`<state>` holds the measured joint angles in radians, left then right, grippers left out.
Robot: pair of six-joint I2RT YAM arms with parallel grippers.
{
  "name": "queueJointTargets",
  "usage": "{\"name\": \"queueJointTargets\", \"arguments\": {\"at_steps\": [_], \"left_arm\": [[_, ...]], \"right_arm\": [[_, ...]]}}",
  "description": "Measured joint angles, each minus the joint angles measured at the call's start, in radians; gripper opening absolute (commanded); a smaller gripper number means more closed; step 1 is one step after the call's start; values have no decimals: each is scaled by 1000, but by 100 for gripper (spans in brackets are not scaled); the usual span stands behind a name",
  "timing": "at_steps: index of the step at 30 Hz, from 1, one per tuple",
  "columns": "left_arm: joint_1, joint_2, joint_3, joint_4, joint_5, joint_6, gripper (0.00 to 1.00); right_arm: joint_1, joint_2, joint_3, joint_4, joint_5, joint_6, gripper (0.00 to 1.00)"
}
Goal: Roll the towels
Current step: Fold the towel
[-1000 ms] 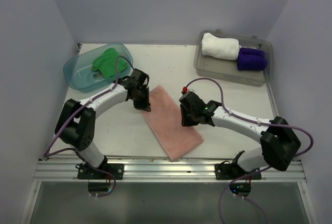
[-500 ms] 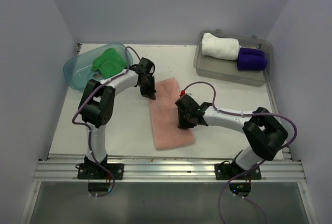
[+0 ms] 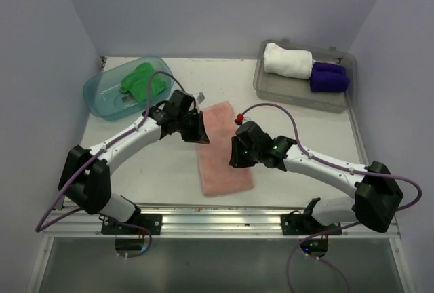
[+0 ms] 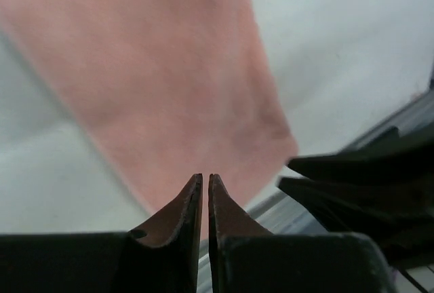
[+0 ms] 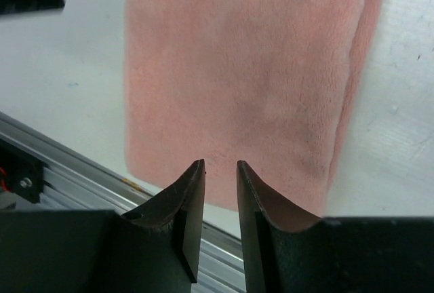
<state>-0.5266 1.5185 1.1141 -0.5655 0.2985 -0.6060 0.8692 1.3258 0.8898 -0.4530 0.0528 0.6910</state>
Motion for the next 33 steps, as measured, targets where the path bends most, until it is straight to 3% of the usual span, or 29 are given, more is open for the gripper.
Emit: {"name": "queueJointTargets", "arguments": {"at_steps": [5,8,12,20,26,33], "left_arm": [[-186,-37,-155,149,92,-107,9],[-215,-2,-269,213,118,-147,6],[-209,101,-357,264,122,-188,0],[-210,68,-254,166,40,-177,6],[-132,67,-48,117,-78,-155,5],[52,171,31,122,-143,-122,4]], "right_arm": [[3,49,-128,35,-23,22,29],[1,122,-173,67,-31,40,24],[1,115,-166,78,-25,53,25],[1,-77,-122,-18,75,31,30],[-67,90,59,-12,87,-34,30],[-172,315,226,37,76,-100,24]]}}
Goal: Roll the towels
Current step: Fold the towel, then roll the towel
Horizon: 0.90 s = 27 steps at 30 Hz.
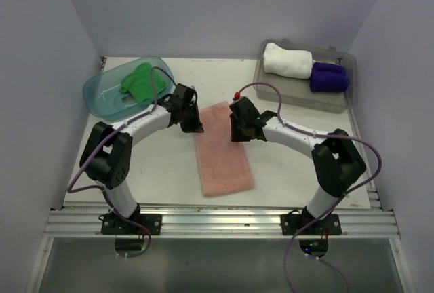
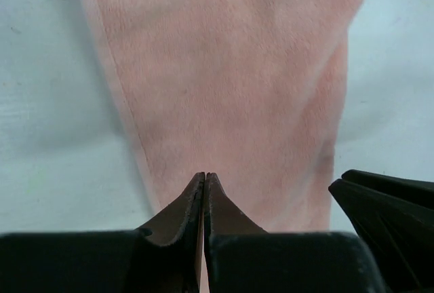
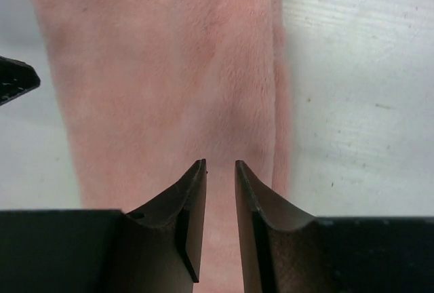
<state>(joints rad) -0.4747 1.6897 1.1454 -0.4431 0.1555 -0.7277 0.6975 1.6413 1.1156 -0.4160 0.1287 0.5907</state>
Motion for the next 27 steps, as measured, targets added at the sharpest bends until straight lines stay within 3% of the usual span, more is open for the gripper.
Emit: {"name": "queueJointTargets", "arguments": {"at_steps": [5,11,18,27], "left_arm": [[-1,164,120,-31,-30,21,4],[10,239,225,-89,-56,42,5],[44,321,396,-132,-71,60,5],[101,463,493,-146,-69,63,5]], "right_arm": [[-37,169,40,2,-13,-26,17],[-38,150,81,-17,0,-59,27],[-56,232,365,-42,41,-99,25],[-132,575,610,-35,37,-70,22]]}}
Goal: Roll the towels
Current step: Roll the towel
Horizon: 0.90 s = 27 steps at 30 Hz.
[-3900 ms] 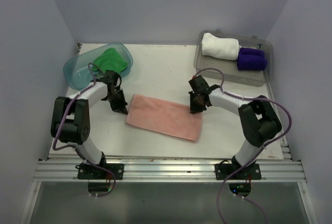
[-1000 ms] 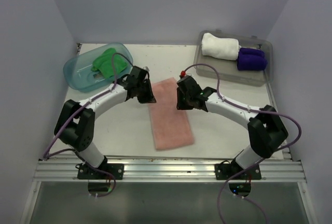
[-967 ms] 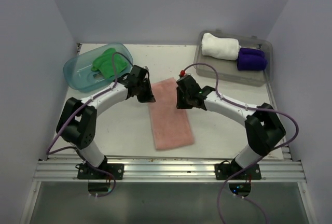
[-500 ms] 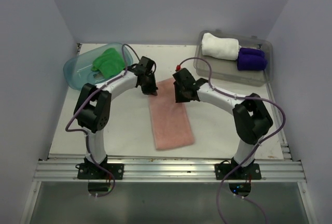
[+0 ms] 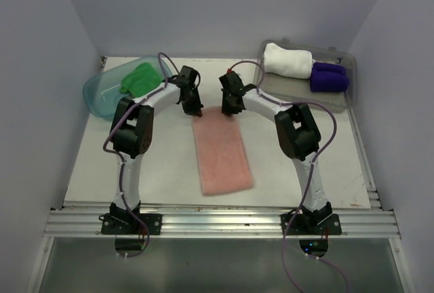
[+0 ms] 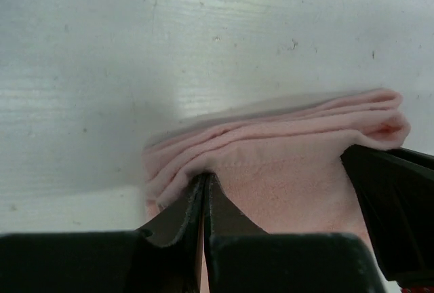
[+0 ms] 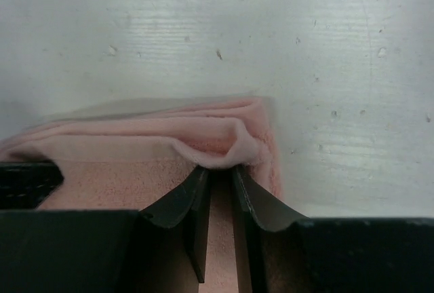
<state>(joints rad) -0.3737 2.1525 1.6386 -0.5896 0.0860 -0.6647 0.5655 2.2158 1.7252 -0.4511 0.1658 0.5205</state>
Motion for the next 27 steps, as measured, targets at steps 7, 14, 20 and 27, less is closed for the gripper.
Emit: {"name": "queueJointTargets", "arguments": {"at_steps": [7,14,20,27], "left_arm": [[16,71,92,-12,29,8,5],[51,85,144,-31,84,15,18],[34,-90,58,-40,58,24,27],[-19,-438,-126,-29,27,34,28]], "right_arm": [[-13,25,21,2,3,55,22],[-17,-2,12,-3,-10,62,35],[-11,-256,-146,-11,-29,39,42],[63,-669,-435,35,-29,34,43]]}}
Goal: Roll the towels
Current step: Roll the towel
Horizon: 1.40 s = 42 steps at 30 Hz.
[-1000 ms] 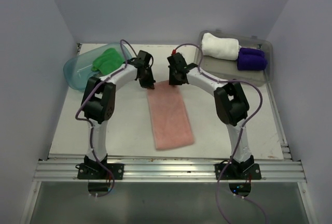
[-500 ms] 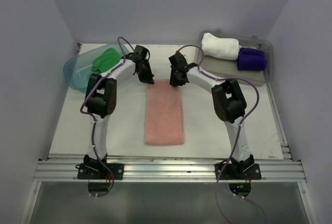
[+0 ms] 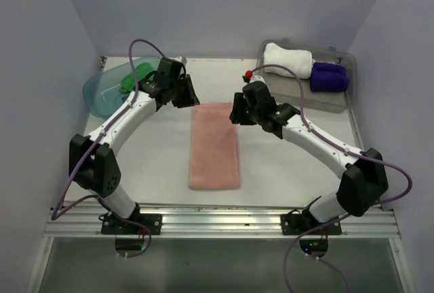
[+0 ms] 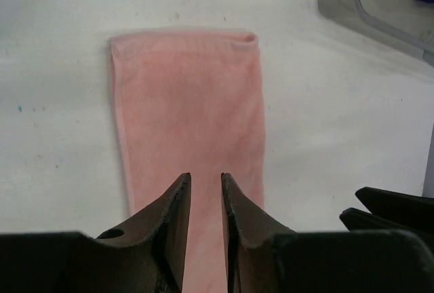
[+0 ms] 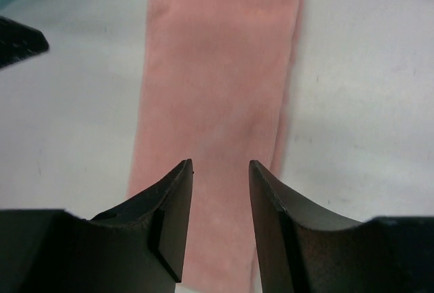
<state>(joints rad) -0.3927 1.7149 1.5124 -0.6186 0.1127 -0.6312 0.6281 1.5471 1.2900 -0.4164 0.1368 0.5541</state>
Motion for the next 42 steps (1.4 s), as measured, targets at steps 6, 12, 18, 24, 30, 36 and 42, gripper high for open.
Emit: {"name": "queueJointTargets", "arguments": {"at_steps": [6,12,18,24,30,36,42], "left_arm": [[-82,-243,-325,15,14,-12,28],[-164,-381,-616,2,27,-68,51],[-195,-547,-794,20,54,-133,63],[-227,-566,-906,85,98,-160,61],[-239,-556,-953,126,127,-163,51],[-255,-518,-991,169,146,-163,49],[-259,-517,-1004,173,148,-164,50]], "right_arm": [[144,-151,-259,-38,-3,31,49],[253,-240,-444,-51,-36,100,52],[290,-254,-573,-8,-77,163,52],[341,-253,-644,57,-80,175,51],[346,-225,-656,98,-80,179,48],[347,-190,-662,142,-85,186,47],[347,-190,-666,149,-85,195,47]]}}
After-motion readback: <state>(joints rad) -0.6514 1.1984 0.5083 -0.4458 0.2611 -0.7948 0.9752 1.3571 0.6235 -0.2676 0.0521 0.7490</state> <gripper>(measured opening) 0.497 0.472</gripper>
